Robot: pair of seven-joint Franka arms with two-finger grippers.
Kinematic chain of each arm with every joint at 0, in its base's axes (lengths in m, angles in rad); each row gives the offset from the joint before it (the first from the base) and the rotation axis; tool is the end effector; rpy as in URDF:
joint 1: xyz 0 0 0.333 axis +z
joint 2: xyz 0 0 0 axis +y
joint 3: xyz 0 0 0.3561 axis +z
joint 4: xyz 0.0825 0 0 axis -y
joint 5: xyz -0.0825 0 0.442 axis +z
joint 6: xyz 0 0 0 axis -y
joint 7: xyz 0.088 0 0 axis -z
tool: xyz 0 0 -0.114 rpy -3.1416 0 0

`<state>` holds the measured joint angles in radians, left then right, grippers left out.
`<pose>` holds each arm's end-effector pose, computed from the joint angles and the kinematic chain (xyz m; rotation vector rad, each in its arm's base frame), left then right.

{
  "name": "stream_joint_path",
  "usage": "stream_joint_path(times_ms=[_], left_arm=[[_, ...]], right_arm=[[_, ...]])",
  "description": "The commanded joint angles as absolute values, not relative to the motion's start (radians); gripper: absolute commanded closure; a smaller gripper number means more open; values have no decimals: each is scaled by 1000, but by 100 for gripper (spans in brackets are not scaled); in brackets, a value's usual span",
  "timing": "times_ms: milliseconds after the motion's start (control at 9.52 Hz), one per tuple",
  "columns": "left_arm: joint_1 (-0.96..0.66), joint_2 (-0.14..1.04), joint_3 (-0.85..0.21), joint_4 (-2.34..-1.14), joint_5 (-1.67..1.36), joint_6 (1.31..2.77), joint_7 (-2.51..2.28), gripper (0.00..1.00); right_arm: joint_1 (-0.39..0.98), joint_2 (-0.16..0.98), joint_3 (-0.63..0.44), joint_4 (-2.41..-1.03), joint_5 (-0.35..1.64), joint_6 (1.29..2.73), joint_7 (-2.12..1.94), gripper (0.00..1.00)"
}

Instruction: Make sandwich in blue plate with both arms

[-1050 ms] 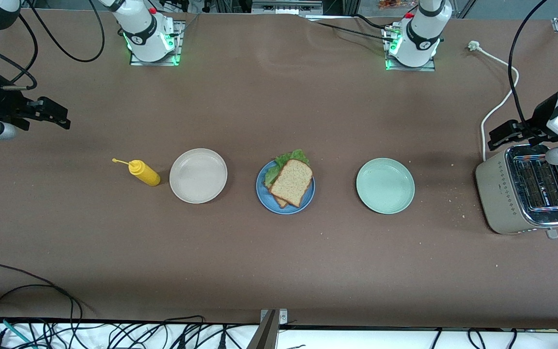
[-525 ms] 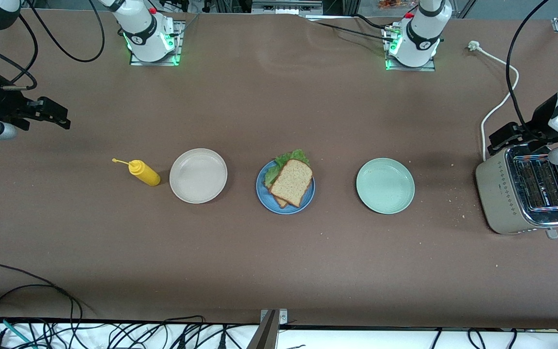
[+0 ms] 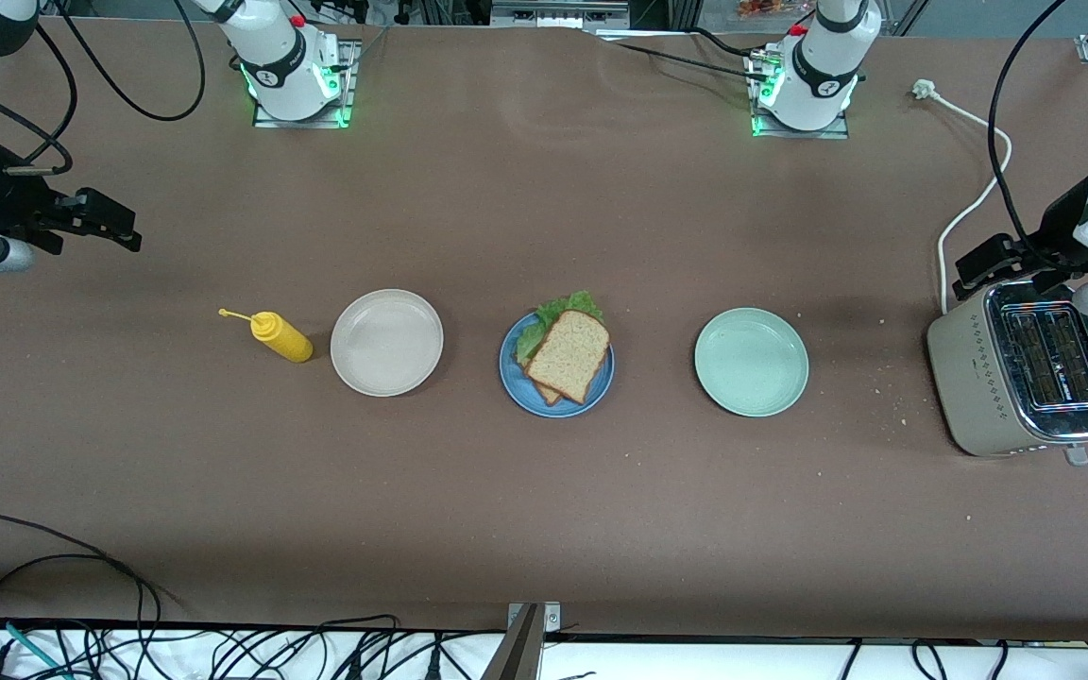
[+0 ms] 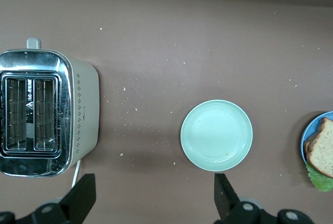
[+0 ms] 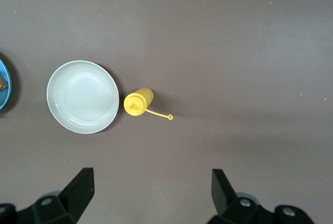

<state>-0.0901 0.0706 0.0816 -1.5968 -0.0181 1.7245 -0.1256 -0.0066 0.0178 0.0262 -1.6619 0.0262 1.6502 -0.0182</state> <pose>0.6496 -0.0091 0.6132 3.1188 0.1858 0.0881 0.6216 0.0149 0.6050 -3.1142 -0.0550 0.0460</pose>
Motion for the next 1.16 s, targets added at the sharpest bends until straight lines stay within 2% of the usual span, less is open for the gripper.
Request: stream_joint_path(times_ms=[0,1050], left_arm=[[-90,40,81,-1631,-37,1735,-114,0],[-92,8,80,-1660,-29,1736,-112,0]], right_arm=[[-17,26,34,-1640,44,1644,-28,0],[-17,26,35,-1640,44,1644,-26,0]])
